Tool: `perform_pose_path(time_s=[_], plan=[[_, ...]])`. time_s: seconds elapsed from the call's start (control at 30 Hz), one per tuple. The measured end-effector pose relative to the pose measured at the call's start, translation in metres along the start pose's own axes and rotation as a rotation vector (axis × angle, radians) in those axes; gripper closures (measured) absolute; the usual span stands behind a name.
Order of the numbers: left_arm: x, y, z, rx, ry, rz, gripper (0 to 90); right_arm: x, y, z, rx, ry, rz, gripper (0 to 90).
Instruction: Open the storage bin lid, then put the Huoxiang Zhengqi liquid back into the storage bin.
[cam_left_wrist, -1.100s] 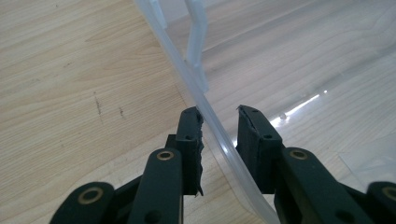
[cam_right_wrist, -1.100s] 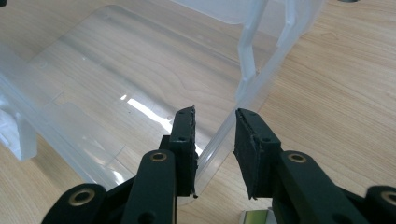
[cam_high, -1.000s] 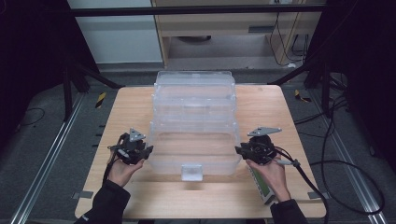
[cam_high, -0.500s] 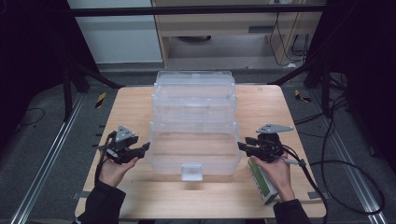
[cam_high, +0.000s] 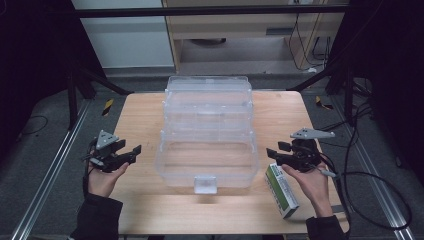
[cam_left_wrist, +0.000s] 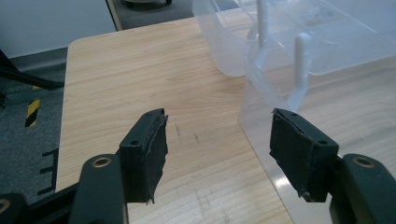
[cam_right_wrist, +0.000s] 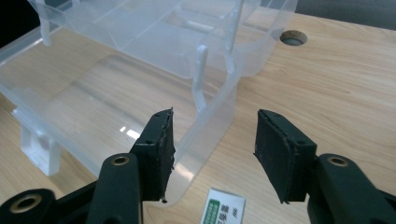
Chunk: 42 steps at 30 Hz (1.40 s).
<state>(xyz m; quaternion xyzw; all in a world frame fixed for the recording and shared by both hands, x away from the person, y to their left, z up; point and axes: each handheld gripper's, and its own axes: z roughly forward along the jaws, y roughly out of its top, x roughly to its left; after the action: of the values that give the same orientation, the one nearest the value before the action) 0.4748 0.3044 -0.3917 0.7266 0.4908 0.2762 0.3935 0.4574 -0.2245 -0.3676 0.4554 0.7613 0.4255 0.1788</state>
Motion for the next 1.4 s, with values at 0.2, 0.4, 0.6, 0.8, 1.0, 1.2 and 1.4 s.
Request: perform_pose_path(time_s=[0.2,0.4,0.6,0.8,1.0,1.2,1.4], plan=[[0.020,-0.008,0.004,0.020,0.046,-0.045,35.0,0.001,0.002,-0.010,0.057,-0.027,-0.007,41.5],[0.026,-0.010,0.004,0.020,0.051,-0.061,34.8,0.000,0.004,-0.014,0.110,-0.043,-0.019,36.1],[0.029,-0.011,0.004,0.024,0.058,-0.063,34.4,0.002,0.004,-0.010,0.180,-0.047,-0.012,33.4],[0.030,-0.016,0.012,0.057,0.050,-0.061,34.3,0.004,0.005,-0.012,0.232,-0.074,-0.019,33.9],[0.032,-0.017,0.013,0.064,0.056,-0.064,34.1,0.009,0.003,-0.011,0.293,-0.077,-0.027,34.9],[0.033,-0.018,0.016,0.080,0.068,-0.058,34.0,0.009,0.003,-0.011,0.347,-0.095,-0.020,36.8],[0.032,-0.018,0.018,0.088,0.072,-0.050,33.9,0.015,0.001,-0.009,0.404,-0.098,-0.026,38.3]])
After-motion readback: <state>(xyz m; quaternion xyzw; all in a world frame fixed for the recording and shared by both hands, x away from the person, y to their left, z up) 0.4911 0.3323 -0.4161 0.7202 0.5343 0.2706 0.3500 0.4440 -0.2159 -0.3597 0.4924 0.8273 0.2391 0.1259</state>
